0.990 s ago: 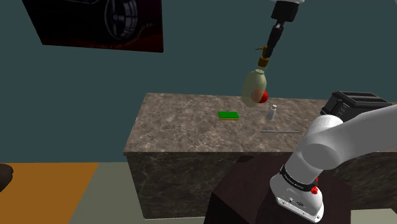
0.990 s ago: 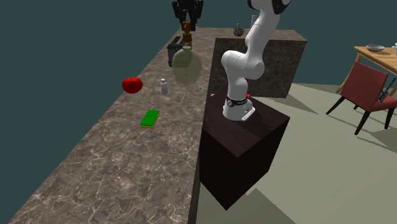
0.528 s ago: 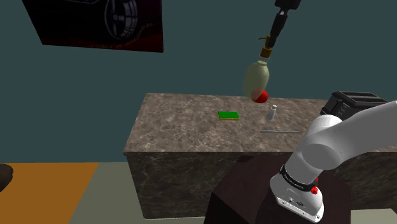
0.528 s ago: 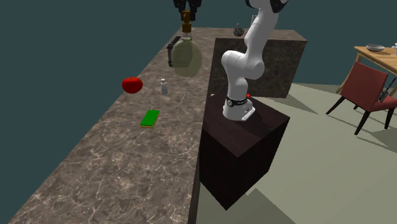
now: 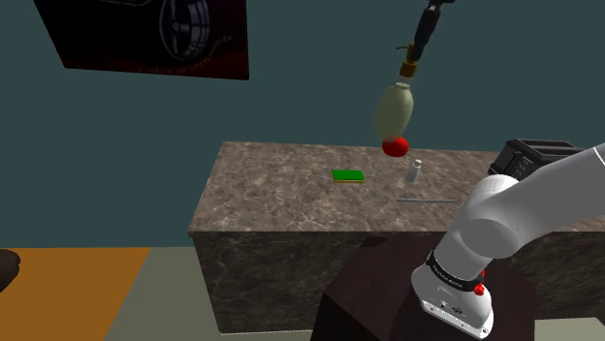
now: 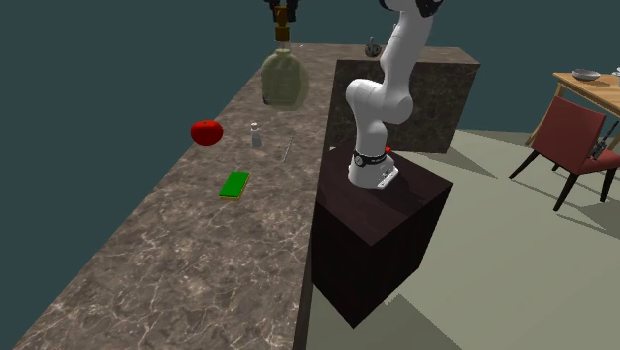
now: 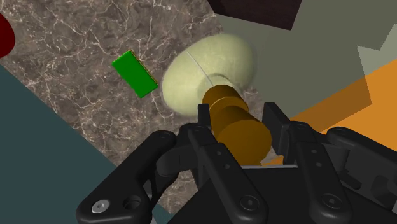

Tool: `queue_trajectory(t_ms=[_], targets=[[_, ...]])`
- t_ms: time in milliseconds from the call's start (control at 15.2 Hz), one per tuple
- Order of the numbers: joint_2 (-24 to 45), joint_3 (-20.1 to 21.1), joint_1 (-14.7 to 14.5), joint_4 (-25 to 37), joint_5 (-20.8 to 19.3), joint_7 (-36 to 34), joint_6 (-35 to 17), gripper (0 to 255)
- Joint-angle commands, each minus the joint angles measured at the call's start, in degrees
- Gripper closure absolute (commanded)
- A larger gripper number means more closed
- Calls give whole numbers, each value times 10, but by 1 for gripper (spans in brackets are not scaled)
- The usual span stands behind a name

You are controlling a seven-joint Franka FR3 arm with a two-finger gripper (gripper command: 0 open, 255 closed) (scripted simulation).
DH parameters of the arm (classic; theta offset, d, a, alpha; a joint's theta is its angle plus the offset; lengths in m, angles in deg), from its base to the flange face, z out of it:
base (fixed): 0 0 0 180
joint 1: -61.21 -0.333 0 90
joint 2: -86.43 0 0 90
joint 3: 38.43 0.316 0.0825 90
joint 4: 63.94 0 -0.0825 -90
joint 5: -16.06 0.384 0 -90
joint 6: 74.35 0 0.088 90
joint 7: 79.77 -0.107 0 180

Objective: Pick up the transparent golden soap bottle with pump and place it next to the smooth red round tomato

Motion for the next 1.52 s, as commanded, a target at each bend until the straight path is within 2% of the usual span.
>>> queue_trajectory(t_ms=[0,396,792,1188,1452], targets=[[17,-20,1,2,-7,23,-16,255],[84,-86,7,20,-19,99,-63,255],[176,-154,16,65,-6,180,-103,255],[297,-219,39,144,44,267,-126,255],[396,-250,76,220,99,326,-124,255]])
